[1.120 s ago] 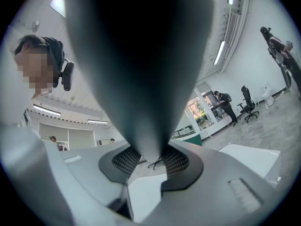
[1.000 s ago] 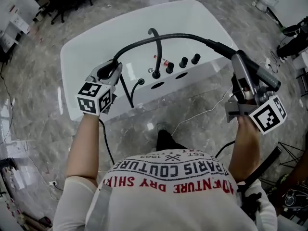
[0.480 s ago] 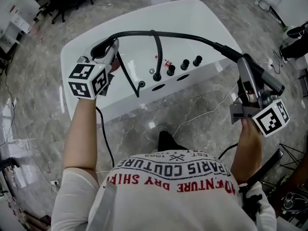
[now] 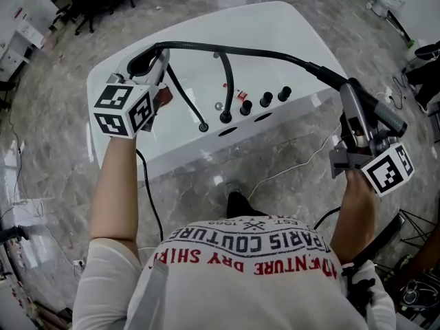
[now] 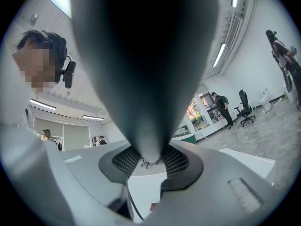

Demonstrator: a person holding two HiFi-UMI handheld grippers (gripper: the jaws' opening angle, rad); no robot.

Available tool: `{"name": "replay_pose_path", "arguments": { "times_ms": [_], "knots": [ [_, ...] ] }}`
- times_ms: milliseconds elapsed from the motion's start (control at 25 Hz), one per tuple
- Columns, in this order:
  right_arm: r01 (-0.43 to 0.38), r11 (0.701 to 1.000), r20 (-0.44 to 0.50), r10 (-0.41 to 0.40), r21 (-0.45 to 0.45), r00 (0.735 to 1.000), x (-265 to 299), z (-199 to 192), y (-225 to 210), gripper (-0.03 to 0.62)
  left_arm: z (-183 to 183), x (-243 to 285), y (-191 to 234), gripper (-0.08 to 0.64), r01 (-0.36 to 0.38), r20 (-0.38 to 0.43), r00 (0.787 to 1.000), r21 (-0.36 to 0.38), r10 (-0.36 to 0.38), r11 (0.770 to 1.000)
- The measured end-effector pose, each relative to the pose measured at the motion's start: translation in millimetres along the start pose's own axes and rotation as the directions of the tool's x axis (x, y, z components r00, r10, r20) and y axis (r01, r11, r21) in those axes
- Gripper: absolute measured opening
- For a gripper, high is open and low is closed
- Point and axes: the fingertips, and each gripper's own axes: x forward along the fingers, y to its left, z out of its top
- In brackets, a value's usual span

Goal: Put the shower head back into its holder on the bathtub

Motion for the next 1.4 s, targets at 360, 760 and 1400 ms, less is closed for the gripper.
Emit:
{"name": "replay_pose_path", "arguments": {
  "times_ms": [360,760,1400],
  "knots": [
    [0.002,1.000,-0.074,-0.001,0.016,0.997,26.9,-29.6,-7.5,0.137,-79.2,11.6,28.3,0.064,-0.064,-0.101,0.993,-0.091,0.055,0.994],
    [-0.042,0.999,-0.048,0.043,0.024,0.998,54.2,-24.8,-5.3,0.137,-21.7,7.8,57.7,0.064,-0.104,-0.026,0.994,0.041,0.105,0.994],
    [-0.040,0.998,-0.114,0.045,0.045,0.993,78.8,-55.5,-15.9,0.137,-136.0,14.3,39.2,0.064,-0.058,-0.210,0.976,-0.007,0.055,0.998]
  ]
}}
